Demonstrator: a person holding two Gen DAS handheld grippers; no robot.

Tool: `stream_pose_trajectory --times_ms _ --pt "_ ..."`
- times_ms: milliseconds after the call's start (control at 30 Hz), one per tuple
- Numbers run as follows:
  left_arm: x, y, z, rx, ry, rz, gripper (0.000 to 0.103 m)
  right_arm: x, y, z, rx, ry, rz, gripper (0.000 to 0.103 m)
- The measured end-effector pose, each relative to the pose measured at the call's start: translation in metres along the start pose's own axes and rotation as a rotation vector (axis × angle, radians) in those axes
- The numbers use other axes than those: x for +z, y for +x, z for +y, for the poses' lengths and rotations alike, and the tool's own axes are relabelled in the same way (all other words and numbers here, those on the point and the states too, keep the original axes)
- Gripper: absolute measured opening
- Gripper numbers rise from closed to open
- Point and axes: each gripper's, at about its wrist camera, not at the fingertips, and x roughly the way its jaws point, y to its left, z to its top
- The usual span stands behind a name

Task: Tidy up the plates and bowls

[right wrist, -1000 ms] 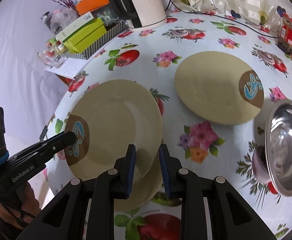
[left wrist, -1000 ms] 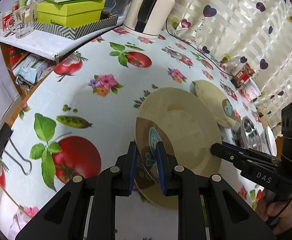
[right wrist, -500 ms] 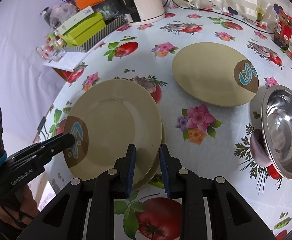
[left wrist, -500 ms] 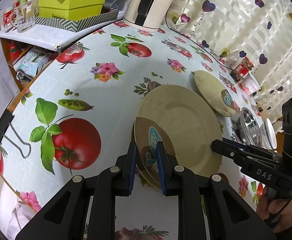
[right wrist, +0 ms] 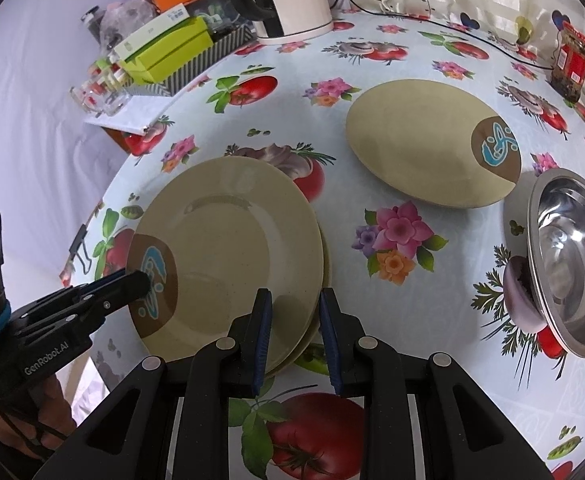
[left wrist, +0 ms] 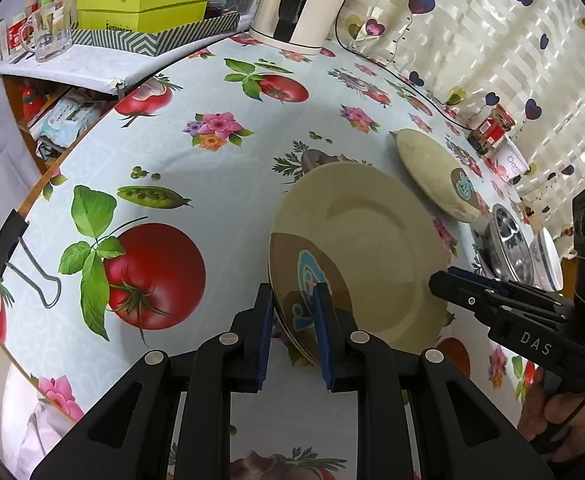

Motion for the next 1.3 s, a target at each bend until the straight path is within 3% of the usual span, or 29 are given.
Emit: stream_pose_trajectory --times_ms 967,1300 --pt "-0.004 -0.004 -0.006 0.021 0.042 -0.014 0.022 -0.001 -0.003 -0.001 -0.010 -0.022 -0.027 0.024" --pt "0.004 -0.015 -0.005 0.024 0.040 -0.051 0.022 0.001 -0.016 -0.007 0.000 0.008 -0.056 0.024"
